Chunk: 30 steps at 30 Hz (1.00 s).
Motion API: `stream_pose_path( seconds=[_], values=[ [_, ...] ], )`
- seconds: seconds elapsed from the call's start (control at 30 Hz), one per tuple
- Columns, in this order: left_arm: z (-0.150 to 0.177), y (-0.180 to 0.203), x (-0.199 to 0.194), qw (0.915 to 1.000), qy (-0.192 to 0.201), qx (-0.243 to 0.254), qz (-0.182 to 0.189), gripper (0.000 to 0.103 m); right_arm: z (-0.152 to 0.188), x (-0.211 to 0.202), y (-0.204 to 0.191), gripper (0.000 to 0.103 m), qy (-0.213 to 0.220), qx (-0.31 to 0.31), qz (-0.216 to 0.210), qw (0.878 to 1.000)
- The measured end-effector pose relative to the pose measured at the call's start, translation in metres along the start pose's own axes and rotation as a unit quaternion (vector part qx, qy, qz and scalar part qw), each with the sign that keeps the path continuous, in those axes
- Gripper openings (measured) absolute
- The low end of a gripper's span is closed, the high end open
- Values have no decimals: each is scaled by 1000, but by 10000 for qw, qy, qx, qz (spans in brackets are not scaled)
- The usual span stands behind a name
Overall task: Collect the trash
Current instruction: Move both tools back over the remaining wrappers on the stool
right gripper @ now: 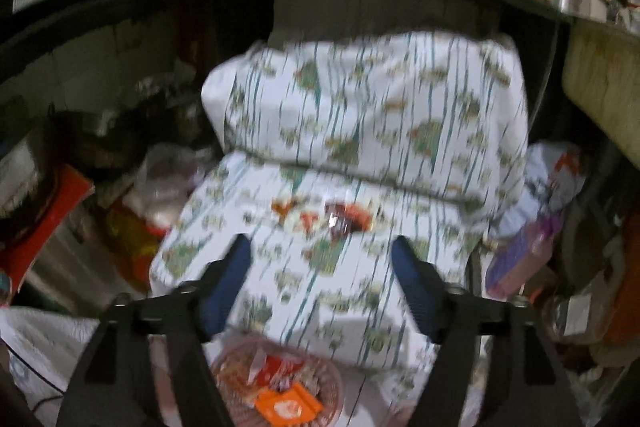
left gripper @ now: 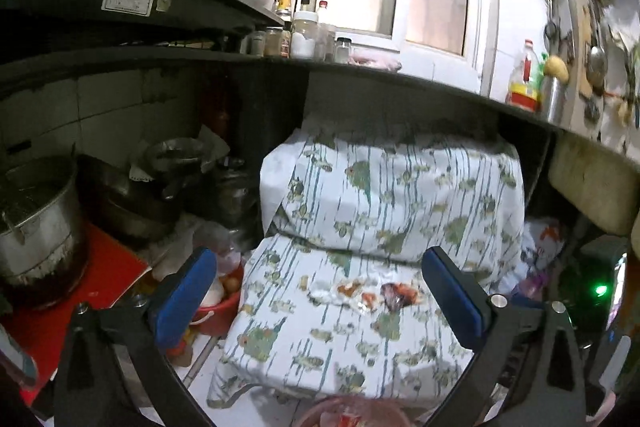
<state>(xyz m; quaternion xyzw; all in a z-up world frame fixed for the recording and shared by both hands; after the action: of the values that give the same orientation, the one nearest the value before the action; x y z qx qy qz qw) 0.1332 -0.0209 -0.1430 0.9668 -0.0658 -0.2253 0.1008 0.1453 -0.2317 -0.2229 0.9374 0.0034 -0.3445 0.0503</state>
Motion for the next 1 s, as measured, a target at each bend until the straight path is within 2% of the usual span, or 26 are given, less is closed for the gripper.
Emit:
stream_pose_path(
  seconds=[0.03, 0.1, 0.17, 0.23, 0.3, 0.47, 0.6, 0.7, 0.77, 0.93, 0.97, 1.0],
  values=[
    [-6, 0, 2, 10000, 47, -29, 20, 103, -9, -3, 3, 83, 129, 5, 38, 9999],
    [-21, -1, 3, 9991, 414, -38, -79, 103, -25, -9, 10, 91, 358, -33, 133, 9993],
    [-41, -2, 3, 9958, 787, 170, -435, 103, -41, -14, 17, 92, 601, -129, 316, 9976],
    [-52, 1, 7, 9945, 883, 342, -450, 103, -54, -16, 22, 92, 781, -179, 424, 9959],
    [-64, 4, 15, 9947, 793, 533, -366, 103, -63, -16, 28, 92, 903, -102, 473, 9947],
    [-84, -1, 31, 9943, 894, 370, -455, 103, -85, -6, 40, 91, 986, -120, 744, 9923],
    [-92, -10, 59, 9963, 708, 208, -432, 103, -99, 12, 52, 91, 871, 93, 670, 9939],
    [-90, -12, 87, 9983, 450, 215, -313, 103, -105, 31, 58, 80, 656, 133, 512, 9964],
    [-85, -15, 108, 9994, 248, 151, -200, 103, -108, 43, 61, 79, 572, 70, 501, 9971],
    [-68, -22, 153, 9998, -41, -4, -179, 103, -102, 81, 68, 79, 364, 115, 419, 9984],
    [-65, -24, 166, 9999, -97, -36, -132, 98, -101, 88, 70, 79, 335, 190, 387, 9985],
    [-63, -26, 173, 9998, -102, -59, -148, 93, -98, 98, 73, 74, 287, 299, 377, 9984]
  ],
)
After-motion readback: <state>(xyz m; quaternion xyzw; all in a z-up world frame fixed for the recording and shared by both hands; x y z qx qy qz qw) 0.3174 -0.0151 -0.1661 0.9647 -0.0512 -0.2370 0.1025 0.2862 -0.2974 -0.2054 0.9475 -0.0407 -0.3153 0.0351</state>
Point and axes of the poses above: each gripper's, at about its wrist camera, not at the fingertips, and x roughly the way its jaws point, y to its right, z to its underside, the point moved 8 cm from there along x, roughly the way its jaws point, and after that the axes turned 6 degrees about -x, right-handed, at the moved point
